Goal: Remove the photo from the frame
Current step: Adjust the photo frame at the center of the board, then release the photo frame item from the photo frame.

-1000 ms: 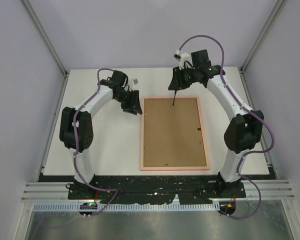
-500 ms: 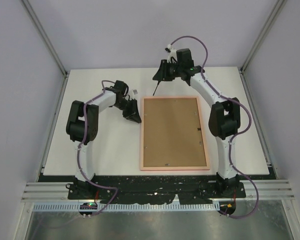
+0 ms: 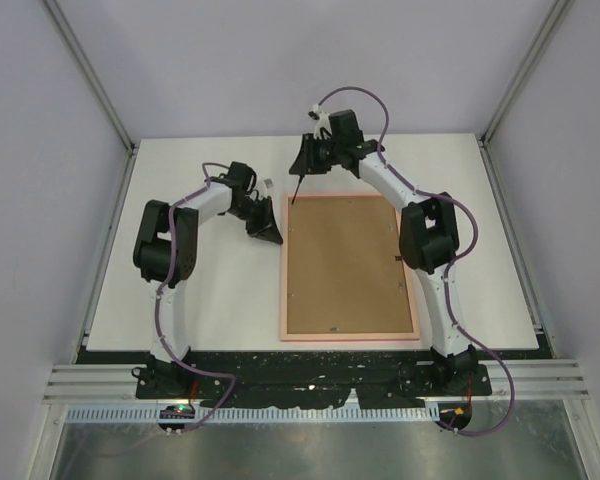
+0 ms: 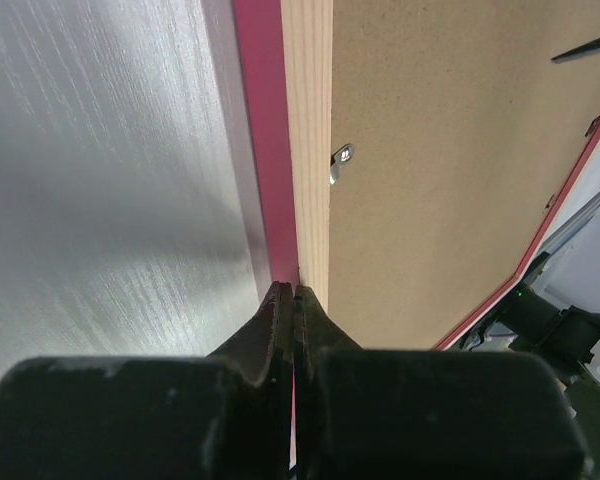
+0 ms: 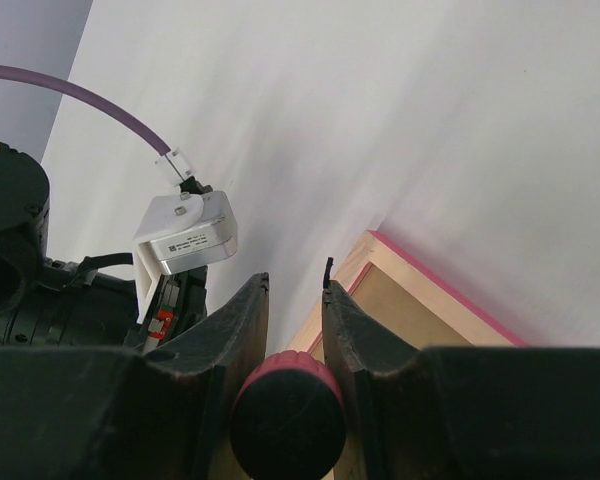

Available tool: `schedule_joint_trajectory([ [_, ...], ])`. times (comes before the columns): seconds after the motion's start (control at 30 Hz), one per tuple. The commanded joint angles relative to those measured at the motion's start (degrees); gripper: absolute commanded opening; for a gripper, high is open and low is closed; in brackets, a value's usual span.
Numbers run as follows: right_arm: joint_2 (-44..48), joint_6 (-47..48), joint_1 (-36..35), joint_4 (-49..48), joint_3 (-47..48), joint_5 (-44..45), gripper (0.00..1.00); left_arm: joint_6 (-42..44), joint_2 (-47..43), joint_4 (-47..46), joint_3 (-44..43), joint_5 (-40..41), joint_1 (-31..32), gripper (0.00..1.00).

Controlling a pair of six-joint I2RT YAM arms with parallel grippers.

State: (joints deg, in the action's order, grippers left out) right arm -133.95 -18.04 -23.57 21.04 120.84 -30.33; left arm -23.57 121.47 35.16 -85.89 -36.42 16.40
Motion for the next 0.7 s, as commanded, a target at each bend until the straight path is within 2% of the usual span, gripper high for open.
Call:
schedule_joint_trajectory([
  [0.0,0.3,0.0,-0.2,-1.3,3.3,-1.3,0.08,0.1,-0.4,-0.6,0.3,2.6,-0.2,0.01],
  [0.03,0.4,0.4,-0.2,-1.3,3.3,-1.5,0.08,0.6,-1.1,-0.3,0.3,3.2,-0.1,0.07],
  [0.2,1.1,1.4,-0.2,-0.9,3.1,-2.3,0.08,1.9,-5.5,-0.2,1.9,5.7,-0.2,0.56],
  [0.23,1.3,1.6,-0.2,-0.7,3.1,-2.3,0.08,2.0,-6.4,0.1,2.0,5.8,-0.2,0.62],
  [0.37,2.4,2.5,-0.3,0.1,2.7,-2.2,0.08,4.7,-10.2,5.0,-1.4,6.8,-1.1,0.68],
  [0.47,3.6,3.0,-0.2,0.3,2.0,-2.5,0.08,6.8,-22.1,1.0,2.5,12.4,-1.8,0.7],
  [0.5,4.3,3.1,-0.2,0.4,1.6,-2.5,0.08,7.6,-26.9,-1.6,6.0,15.4,-1.8,0.75],
  [0.53,4.9,3.3,-0.2,0.4,1.3,-2.3,0.08,8.3,-30.9,-6.0,8.5,18.7,-1.8,0.84],
  [0.57,5.2,3.5,-0.2,0.4,1.0,-2.0,0.08,8.5,-35.1,-9.5,11.8,23.4,-1.8,0.99],
  [0.67,6.2,4.2,0.0,0.4,0.5,-1.6,0.08,9.5,-40.5,-16.7,17.4,29.3,-1.9,1.0],
])
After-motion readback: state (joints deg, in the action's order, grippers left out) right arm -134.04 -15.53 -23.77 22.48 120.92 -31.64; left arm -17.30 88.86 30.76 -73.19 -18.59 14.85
